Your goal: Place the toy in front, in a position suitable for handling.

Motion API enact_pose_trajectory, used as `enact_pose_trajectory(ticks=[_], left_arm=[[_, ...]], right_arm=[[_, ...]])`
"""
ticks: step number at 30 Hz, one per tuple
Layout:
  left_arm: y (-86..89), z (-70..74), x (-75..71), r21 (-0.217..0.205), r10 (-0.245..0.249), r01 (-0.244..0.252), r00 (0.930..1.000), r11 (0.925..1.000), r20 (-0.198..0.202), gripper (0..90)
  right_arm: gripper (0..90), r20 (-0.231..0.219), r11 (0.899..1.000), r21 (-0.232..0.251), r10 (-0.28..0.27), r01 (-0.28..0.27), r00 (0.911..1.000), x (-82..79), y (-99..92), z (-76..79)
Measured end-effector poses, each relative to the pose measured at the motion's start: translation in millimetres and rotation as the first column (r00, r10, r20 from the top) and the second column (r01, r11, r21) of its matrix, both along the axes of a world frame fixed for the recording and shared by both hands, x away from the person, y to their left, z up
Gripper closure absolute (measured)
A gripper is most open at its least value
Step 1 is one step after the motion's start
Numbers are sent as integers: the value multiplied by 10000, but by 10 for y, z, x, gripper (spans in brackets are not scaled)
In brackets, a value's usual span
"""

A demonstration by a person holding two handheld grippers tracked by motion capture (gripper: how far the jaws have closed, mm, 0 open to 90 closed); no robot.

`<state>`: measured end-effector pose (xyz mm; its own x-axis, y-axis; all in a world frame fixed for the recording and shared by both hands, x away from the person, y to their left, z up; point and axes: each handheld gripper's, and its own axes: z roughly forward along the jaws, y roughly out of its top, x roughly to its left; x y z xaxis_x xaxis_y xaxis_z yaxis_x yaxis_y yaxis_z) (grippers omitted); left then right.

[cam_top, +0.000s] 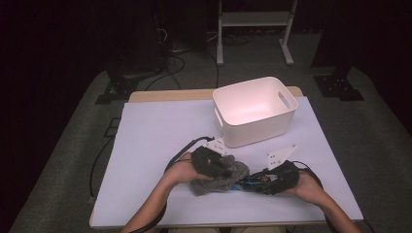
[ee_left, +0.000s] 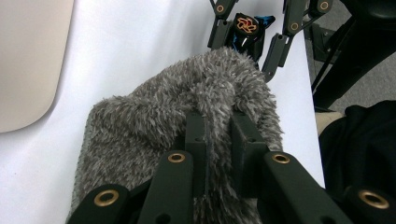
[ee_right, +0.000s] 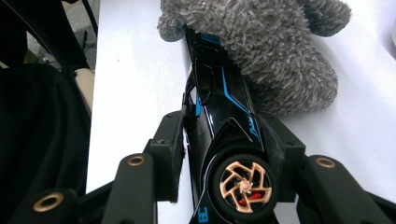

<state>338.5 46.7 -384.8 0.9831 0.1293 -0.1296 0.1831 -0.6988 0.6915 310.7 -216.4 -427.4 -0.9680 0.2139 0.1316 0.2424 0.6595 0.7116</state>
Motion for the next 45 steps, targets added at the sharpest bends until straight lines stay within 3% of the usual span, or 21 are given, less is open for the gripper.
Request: enact_pose_trajectory(ticks=[9,16,19,26,33,40,45], left_arm=[[35,15,11,-179,-19,19,10000,9998,-30,794],[168,86,28,-375,288,-289,9996,9989,-38,794],[239,116,41,-335,395,-394,9992,9987,29,794],[335,111,93,-288,661,-661,9978,9974,-8,794],[270,111,115,-75,647,-647,9979,9979,42,793],[205,173,146,-20,591,-591,9982,9983,126,793],[162,175,137,214,307,-309,9995,9993,93,794]], right_arm=[[527,262,9968,-755,270,-250,9993,-1,168,-33],[552,420,9972,-333,685,-671,9968,59,263,-9],[552,703,9952,-441,906,-877,9934,144,395,8],[551,658,9916,-503,1225,-1193,9903,321,596,-9],[495,22,9979,33,654,-654,9979,314,493,-17],[517,122,9997,218,139,-142,9998,228,308,18],[460,-143,9989,452,147,-140,9998,176,295,19]])
